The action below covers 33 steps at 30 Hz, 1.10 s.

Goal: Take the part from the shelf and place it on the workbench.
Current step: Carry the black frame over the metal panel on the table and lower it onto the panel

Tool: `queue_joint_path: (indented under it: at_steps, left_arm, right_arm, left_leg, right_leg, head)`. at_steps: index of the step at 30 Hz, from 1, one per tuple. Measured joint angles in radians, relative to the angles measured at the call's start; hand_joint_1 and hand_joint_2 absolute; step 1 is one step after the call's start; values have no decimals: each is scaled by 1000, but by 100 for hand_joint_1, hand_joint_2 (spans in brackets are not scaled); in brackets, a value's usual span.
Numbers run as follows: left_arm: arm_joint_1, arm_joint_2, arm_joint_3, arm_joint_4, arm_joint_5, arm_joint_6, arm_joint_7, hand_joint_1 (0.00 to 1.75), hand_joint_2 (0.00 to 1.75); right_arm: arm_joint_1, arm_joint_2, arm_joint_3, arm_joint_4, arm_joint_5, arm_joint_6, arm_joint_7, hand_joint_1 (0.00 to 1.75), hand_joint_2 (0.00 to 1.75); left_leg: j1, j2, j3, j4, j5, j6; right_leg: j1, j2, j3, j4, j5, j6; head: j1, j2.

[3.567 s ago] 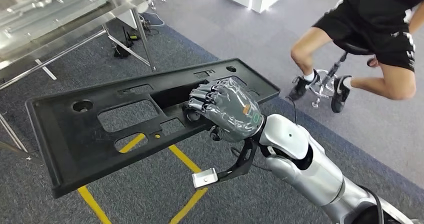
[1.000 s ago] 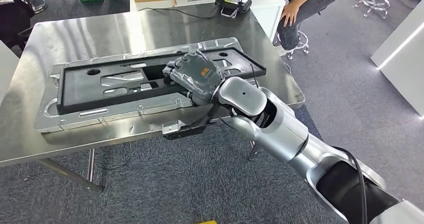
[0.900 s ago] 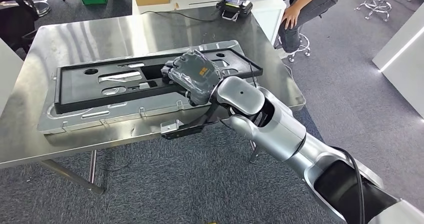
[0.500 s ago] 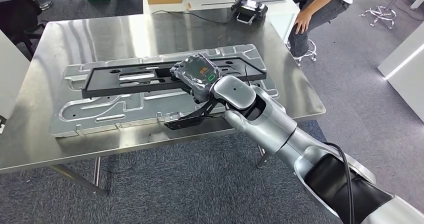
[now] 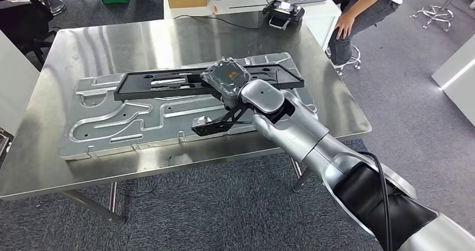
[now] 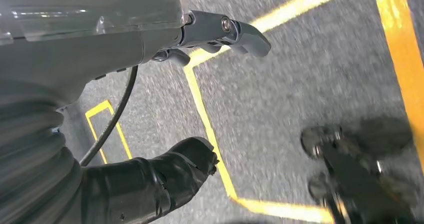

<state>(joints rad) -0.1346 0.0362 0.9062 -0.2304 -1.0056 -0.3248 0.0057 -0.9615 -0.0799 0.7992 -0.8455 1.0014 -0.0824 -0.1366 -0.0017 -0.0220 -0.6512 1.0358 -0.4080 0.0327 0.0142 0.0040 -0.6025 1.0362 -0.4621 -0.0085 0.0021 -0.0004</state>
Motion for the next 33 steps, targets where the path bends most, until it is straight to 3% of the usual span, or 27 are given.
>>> queue_joint_path:
  at_steps: [11,20,23,27,33]
  left_arm:
    - [1,2,-2,0,15,-8,-5,0,175]
    - [11,2,-3,0,50,-43,-13,0,175]
    - [20,1,-4,0,59,-48,-13,0,175]
    - [27,1,-4,1,71,-49,-12,0,175]
    - [17,2,-5,0,74,-53,-12,0,175]
  right_arm:
    - [-9,21,0,62,19,11,1,175,175]
    - [0,36,0,227,44,9,5,175,175]
    - [23,38,0,297,53,-1,11,175,175]
    - [30,40,0,374,62,-7,19,175,175]
    - [-6,40,0,427,62,-5,22,175,175]
  left_leg:
    - [1,0,3,-12,4,-6]
    - [2,-2,-1,-23,9,-10]
    - [4,-2,13,-23,8,-11]
    - [4,-3,55,-39,-15,-13]
    - [-6,-3,54,-33,-23,-6]
  right_leg:
    - [-1,0,-2,-2,-1,-5]
    - [-1,-3,-10,-9,13,-6]
    - [3,-3,4,-8,15,-6]
    - [3,-3,37,-9,11,-8]
    - [-5,-3,59,-35,-27,-7]
  head:
    - [0,0]
    - [0,0]
    - [0,0]
    - [0,0]
    - [0,0]
